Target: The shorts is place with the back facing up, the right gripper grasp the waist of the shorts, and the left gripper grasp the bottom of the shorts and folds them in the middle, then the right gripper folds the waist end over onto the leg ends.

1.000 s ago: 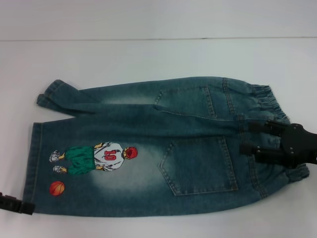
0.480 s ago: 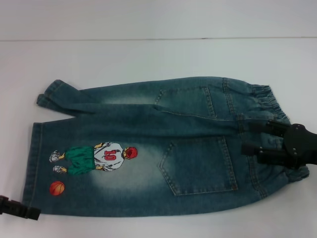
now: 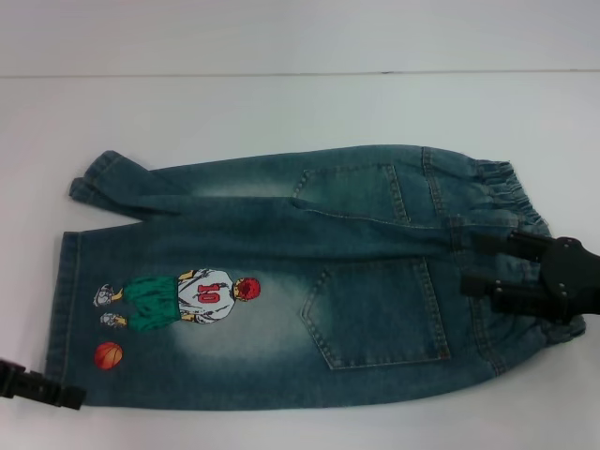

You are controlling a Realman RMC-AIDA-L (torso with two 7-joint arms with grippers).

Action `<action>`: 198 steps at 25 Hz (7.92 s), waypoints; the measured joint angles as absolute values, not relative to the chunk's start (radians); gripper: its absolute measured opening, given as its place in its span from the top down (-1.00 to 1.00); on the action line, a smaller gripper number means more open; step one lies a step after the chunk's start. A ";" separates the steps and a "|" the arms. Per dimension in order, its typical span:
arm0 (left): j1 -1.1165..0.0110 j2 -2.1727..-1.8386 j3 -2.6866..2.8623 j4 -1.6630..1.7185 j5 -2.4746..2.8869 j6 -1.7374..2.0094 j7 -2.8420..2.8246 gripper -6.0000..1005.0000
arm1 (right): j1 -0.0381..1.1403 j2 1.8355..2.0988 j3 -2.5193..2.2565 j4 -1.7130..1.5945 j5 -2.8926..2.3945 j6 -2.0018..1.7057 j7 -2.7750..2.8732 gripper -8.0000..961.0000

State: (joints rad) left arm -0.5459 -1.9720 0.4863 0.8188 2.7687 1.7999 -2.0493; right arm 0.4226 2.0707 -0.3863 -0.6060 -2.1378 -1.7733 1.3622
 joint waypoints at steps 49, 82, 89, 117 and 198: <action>-0.593 -1.976 0.476 0.806 2.753 1.773 -2.058 -0.34 | 0.420 2.070 -0.387 -0.606 -2.116 -1.784 1.361 -0.84; -0.592 -1.969 0.472 0.805 2.646 1.747 -2.055 0.87 | 0.410 2.065 -0.362 -0.607 -2.092 -1.782 1.358 -0.80; -0.595 -1.971 0.473 0.804 2.599 1.754 -2.041 0.87 | 0.386 2.065 -0.324 -0.605 -2.092 -1.781 1.350 -0.76; -0.601 -1.986 0.465 0.775 2.582 1.741 -2.049 0.87 | 0.211 2.023 -0.155 -0.572 -2.219 -1.680 1.559 -0.63; -0.615 -1.980 0.462 0.773 2.568 1.693 -2.040 0.88 | 0.318 2.032 -0.221 -0.510 -2.285 -1.579 1.644 -0.90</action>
State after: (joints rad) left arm -0.6152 -1.9802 0.4617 0.7731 2.5678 1.6931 -2.0401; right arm 0.3178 2.0317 -0.2214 -0.5103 -2.2852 -1.5793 1.6443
